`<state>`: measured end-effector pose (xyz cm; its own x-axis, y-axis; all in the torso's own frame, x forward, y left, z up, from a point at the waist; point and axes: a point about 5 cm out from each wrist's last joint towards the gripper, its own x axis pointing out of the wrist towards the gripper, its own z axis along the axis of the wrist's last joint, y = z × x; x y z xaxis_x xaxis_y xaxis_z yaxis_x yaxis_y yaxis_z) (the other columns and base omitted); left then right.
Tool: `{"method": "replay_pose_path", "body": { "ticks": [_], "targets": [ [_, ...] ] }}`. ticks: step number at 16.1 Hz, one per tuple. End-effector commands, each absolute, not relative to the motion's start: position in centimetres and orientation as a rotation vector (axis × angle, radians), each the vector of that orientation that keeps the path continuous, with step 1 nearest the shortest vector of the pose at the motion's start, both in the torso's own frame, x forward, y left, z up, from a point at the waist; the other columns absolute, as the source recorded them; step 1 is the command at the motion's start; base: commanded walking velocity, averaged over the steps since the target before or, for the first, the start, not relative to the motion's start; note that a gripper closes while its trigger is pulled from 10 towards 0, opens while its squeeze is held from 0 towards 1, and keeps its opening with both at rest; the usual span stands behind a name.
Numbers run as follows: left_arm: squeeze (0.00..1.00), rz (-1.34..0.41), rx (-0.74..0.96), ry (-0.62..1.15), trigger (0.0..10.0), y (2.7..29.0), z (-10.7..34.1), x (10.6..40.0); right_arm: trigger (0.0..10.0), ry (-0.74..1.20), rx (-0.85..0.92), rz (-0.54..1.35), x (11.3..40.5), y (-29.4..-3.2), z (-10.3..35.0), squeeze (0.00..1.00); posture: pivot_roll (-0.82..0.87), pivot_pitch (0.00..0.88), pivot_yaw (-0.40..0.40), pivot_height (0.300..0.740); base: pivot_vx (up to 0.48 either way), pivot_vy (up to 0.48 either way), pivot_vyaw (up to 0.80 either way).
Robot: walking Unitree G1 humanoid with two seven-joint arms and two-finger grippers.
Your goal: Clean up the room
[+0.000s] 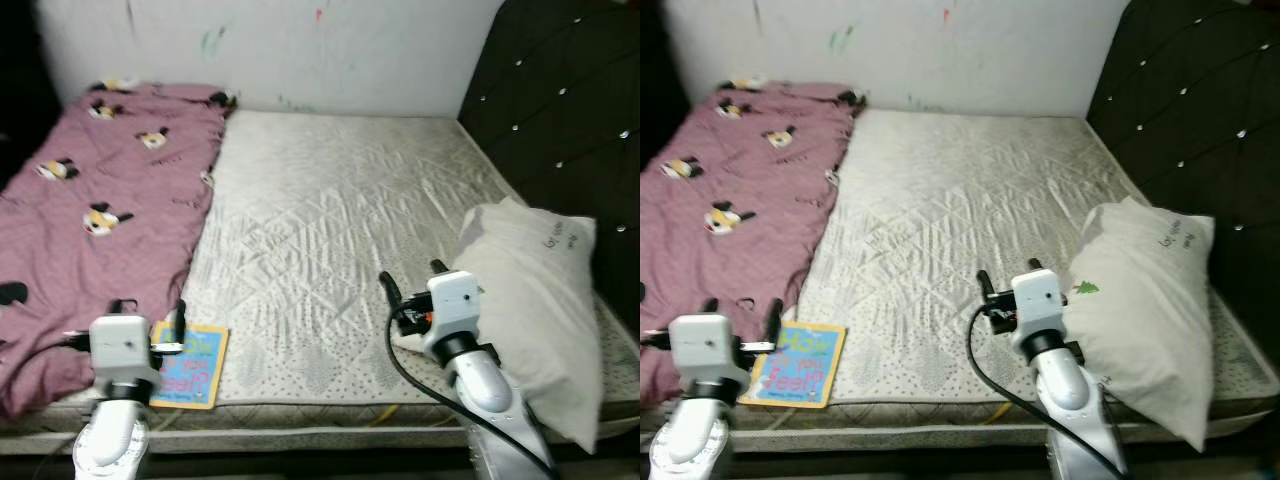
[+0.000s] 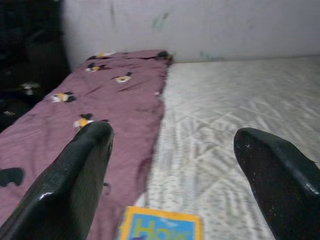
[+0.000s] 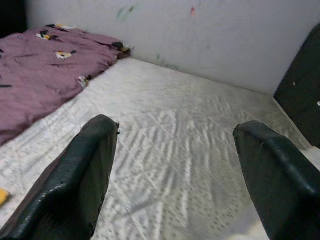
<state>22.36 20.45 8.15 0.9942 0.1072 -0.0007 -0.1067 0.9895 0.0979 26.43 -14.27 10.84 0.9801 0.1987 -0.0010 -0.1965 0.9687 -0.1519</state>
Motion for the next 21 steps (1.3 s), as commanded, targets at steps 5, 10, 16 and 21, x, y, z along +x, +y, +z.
{"method": "replay_pose_path", "body": {
  "ticks": [5, 10, 16, 21],
  "targets": [
    [0.00, 0.096, 0.110, 0.012, 10.0, 20.4, 8.1, 22.4, 10.0, -0.013, -0.148, 0.200, 26.5, -14.2, 10.8, 0.00, 0.00, 0.005, -0.056, 0.740, 0.000, -0.396, 0.00],
    [0.00, 0.091, 0.112, 0.013, 10.0, 20.3, 8.0, 22.5, 10.0, -0.013, -0.153, 0.210, 26.6, -14.0, 10.7, 0.00, 0.01, 0.000, -0.057, 0.740, 0.000, -0.423, 0.00],
    [0.00, 0.061, 0.160, -0.062, 10.0, 19.2, 9.2, 24.4, 10.0, -0.046, -0.137, 0.186, 28.0, -13.5, 10.7, 0.00, 0.02, 0.000, -0.014, 0.740, 0.000, 0.000, 0.00],
    [0.00, -0.010, 0.153, -0.093, 10.0, 17.7, 9.6, 26.8, 10.0, -0.077, -0.153, 0.146, 28.1, -13.5, 10.5, 0.00, -0.04, 0.000, 0.043, 0.740, 0.000, 0.000, 0.00]
  ]
}}
